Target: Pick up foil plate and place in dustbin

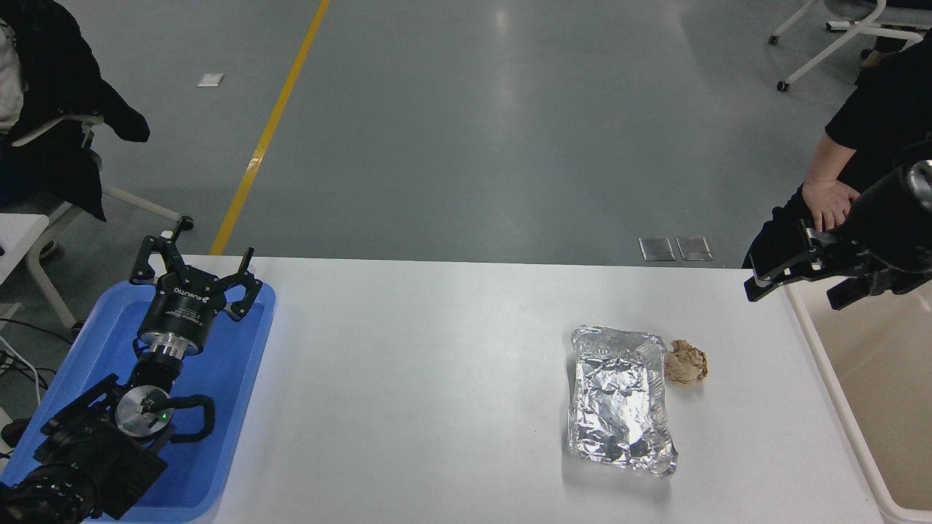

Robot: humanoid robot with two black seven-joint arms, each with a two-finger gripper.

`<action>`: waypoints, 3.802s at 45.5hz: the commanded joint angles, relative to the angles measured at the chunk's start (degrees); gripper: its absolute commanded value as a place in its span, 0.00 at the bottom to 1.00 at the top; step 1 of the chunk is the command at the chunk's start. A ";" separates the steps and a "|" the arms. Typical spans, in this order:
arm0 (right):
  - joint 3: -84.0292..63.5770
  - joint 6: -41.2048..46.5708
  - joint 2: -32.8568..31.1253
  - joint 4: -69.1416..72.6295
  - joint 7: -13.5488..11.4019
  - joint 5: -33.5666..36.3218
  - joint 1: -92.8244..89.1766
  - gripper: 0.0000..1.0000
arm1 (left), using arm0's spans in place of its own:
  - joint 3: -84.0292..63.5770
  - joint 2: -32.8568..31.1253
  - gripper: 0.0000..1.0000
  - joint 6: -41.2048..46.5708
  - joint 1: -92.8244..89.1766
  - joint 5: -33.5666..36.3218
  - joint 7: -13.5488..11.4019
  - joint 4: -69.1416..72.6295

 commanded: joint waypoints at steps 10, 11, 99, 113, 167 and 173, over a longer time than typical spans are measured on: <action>0.00 -0.26 -0.12 -0.30 0.00 -0.03 0.28 1.00 | 0.00 0.00 1.00 0.00 -0.08 -0.04 0.00 0.00; 0.00 -0.26 -0.12 -0.30 0.00 -0.03 0.28 1.00 | 0.00 0.00 1.00 0.00 -0.08 -0.04 0.00 0.00; 3.86 -1.49 -0.03 -10.23 0.35 0.94 -15.01 1.00 | 0.00 0.00 1.00 0.00 -0.08 0.05 0.00 0.00; 7.12 -7.81 0.50 -10.23 0.18 0.77 -18.53 1.00 | 0.00 0.00 1.00 0.00 -0.08 0.05 0.00 0.00; 21.79 -45.17 7.62 -16.91 0.09 0.85 -59.75 1.00 | 0.00 0.00 1.00 0.00 -0.08 -0.03 0.09 -0.09; 22.68 -46.84 7.62 -17.88 0.09 0.85 -61.94 0.99 | 0.00 0.00 1.00 0.00 -0.08 -0.03 0.09 0.00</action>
